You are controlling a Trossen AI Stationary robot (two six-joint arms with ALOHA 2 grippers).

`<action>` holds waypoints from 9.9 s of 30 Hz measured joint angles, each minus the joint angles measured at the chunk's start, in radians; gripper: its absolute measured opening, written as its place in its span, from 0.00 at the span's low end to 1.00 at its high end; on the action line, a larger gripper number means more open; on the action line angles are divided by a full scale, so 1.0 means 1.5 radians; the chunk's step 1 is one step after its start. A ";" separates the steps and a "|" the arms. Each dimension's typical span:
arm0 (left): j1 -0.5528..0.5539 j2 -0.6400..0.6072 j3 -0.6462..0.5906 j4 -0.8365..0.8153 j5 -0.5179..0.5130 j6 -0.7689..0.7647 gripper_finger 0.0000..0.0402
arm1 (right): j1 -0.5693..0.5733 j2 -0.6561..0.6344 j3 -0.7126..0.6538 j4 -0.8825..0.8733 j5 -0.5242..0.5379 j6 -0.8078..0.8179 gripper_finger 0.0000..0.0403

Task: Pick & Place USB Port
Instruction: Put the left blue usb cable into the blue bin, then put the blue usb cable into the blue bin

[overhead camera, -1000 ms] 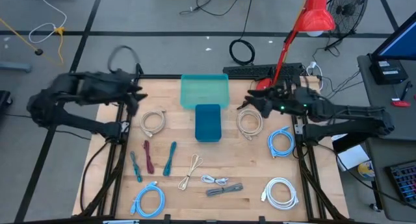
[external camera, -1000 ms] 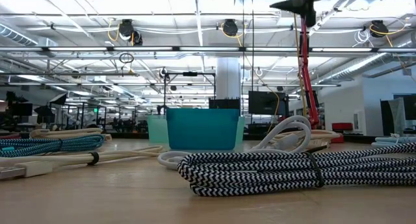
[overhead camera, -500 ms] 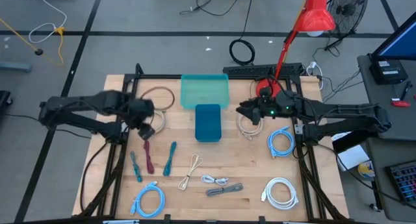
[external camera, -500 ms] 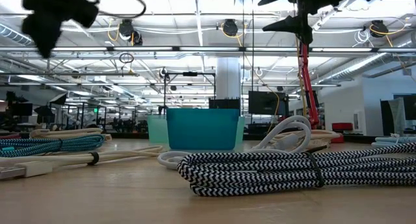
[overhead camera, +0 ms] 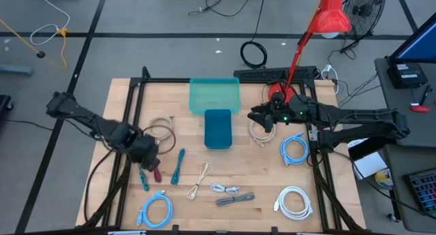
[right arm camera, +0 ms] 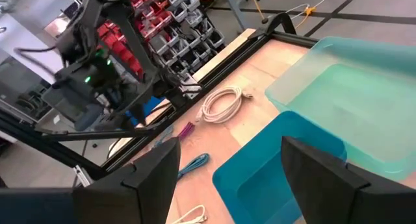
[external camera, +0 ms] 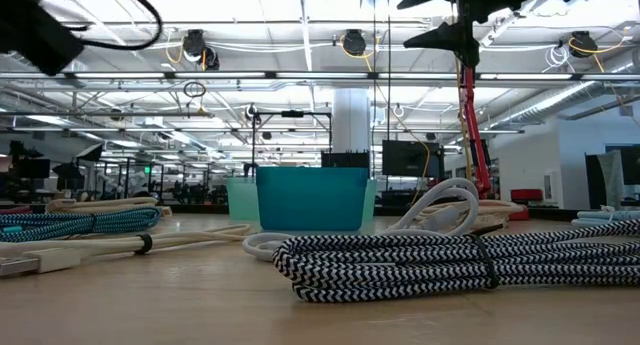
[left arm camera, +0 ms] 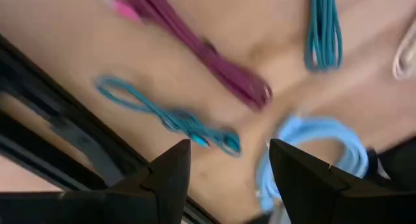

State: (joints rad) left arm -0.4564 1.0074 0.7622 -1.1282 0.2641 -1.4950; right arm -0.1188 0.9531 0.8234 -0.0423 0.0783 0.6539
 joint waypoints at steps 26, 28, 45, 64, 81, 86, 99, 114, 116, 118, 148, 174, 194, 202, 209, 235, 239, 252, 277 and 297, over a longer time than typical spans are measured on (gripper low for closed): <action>-0.239 0.243 -0.054 0.173 -0.071 -0.588 0.53 | -0.017 0.000 0.000 0.013 -0.069 -0.015 0.63; -0.235 0.246 -0.053 0.176 -0.066 -0.589 0.53 | -0.017 0.000 0.000 0.009 -0.091 -0.029 0.63; -0.185 0.246 -0.050 0.106 -0.037 -0.583 0.53 | -0.015 0.000 0.000 0.049 -0.213 -0.042 0.63; -0.140 0.247 -0.086 0.179 -0.045 -0.536 0.04 | 0.033 -0.002 0.000 0.055 -0.212 -0.060 0.63; -0.020 0.193 0.207 0.018 -0.403 -0.431 0.04 | 0.033 -0.002 0.000 0.053 -0.211 -0.100 0.63; 0.152 0.222 0.205 0.217 -0.423 -0.182 0.04 | 0.033 -0.002 0.000 0.050 -0.209 -0.101 0.63; 0.392 0.409 0.218 0.600 -0.156 0.122 0.04 | 0.033 -0.002 -0.001 0.041 -0.206 -0.102 0.63; 0.394 0.473 0.327 0.386 -0.193 0.135 0.04 | 0.033 -0.002 -0.001 0.021 -0.193 -0.110 0.63; 0.394 0.473 0.327 0.382 -0.193 0.128 0.04 | 0.033 -0.002 -0.001 0.020 -0.193 -0.112 0.63; 0.393 0.473 0.327 0.374 -0.194 0.122 0.04 | 0.033 -0.002 -0.001 0.020 -0.194 -0.113 0.63; 0.400 0.560 0.326 0.414 -0.136 0.123 0.05 | 0.033 -0.002 0.000 0.019 -0.194 -0.113 0.63; 0.452 0.524 0.339 0.408 -0.121 0.221 0.36 | 0.033 -0.003 0.000 0.014 -0.193 -0.130 0.63; 0.150 0.367 0.444 0.108 -0.190 0.041 0.19 | 0.032 -0.019 0.000 -0.040 -0.192 -0.131 0.63; -0.007 0.379 0.414 -0.089 -0.242 -0.259 0.20 | 0.032 -0.021 0.000 -0.056 -0.193 -0.132 0.63; -0.025 0.380 0.278 0.056 -0.229 -0.306 0.30 | 0.032 -0.021 0.000 -0.058 -0.192 -0.133 0.63; 0.095 0.383 0.124 0.196 -0.194 -0.114 0.49 | 0.033 -0.021 0.000 -0.069 -0.172 -0.118 0.63; 0.102 0.404 0.124 0.219 -0.183 -0.092 0.46 | 0.033 -0.021 0.000 -0.068 -0.172 -0.117 0.63; 0.110 0.483 0.128 0.247 -0.083 -0.068 0.27 | 0.033 -0.021 0.000 -0.068 -0.172 -0.117 0.63; 0.379 0.395 0.266 0.455 -0.243 0.092 0.05 | 0.032 -0.021 0.000 -0.065 -0.150 -0.122 0.63; 0.376 0.439 0.295 0.337 -0.183 0.089 0.05 | 0.033 -0.021 -0.001 -0.064 -0.136 -0.132 0.63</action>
State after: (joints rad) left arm 0.1081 1.6653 1.2053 -0.6230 -0.0098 -1.3617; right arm -0.0700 0.9222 0.8227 -0.1387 -0.1261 0.4553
